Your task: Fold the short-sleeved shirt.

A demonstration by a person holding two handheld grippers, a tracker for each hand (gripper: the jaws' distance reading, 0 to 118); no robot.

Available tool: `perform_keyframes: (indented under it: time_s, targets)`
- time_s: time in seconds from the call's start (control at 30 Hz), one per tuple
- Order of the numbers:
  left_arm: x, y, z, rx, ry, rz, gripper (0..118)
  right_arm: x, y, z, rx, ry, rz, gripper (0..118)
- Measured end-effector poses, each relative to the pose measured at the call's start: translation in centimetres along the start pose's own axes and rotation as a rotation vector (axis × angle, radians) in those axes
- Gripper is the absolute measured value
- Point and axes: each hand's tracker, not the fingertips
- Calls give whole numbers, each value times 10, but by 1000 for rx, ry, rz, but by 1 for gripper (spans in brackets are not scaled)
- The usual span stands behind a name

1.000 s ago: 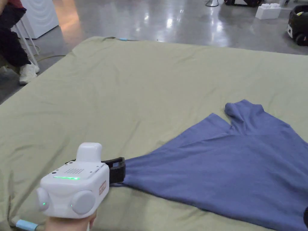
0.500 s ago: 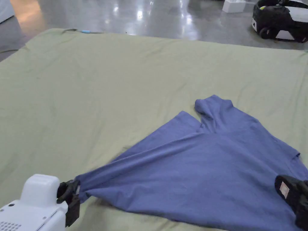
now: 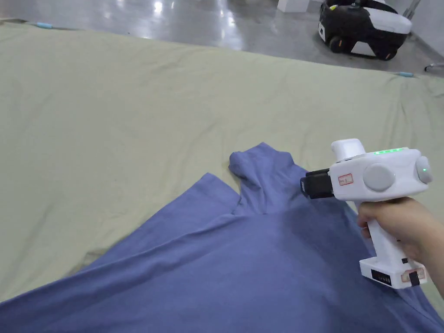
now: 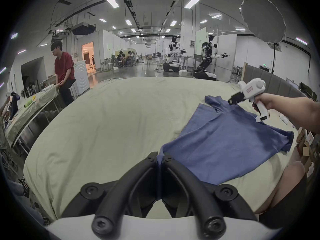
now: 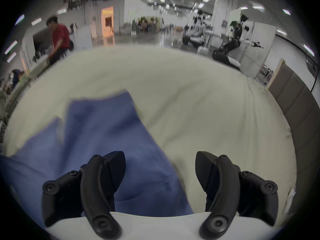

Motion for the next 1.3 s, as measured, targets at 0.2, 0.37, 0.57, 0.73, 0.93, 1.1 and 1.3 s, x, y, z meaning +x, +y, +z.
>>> perform_keyframes:
  time_s: [0.2, 0.37, 0.57, 0.73, 0.93, 1.1, 1.3]
  targets:
    - [-4, -12, -13, -39, -22, 26, 3, 3, -21, 37, 56, 110, -102, 6]
    - [-6, -14, -11, -32, -30, 90, 3, -23, -48, 99, 88, 39, -37, 6]
    - [-20, 32, 38, 74, -80, 27, 3, -3, -47, 241, 341, -5, -113, 6]
    - [-27, 109, 83, 222, -106, 7, 3, 31, -43, 384, 526, -114, -104, 6]
    - [-33, 200, 125, 376, -68, 9, 3, 52, -60, 526, 727, -188, -151, 6]
    - [-20, 268, 149, 505, -3, -2, 3, 53, -59, 588, 877, -237, -146, 6]
    - [-7, 339, 150, 624, 101, 8, 3, 54, -22, 602, 995, -304, -209, 6]
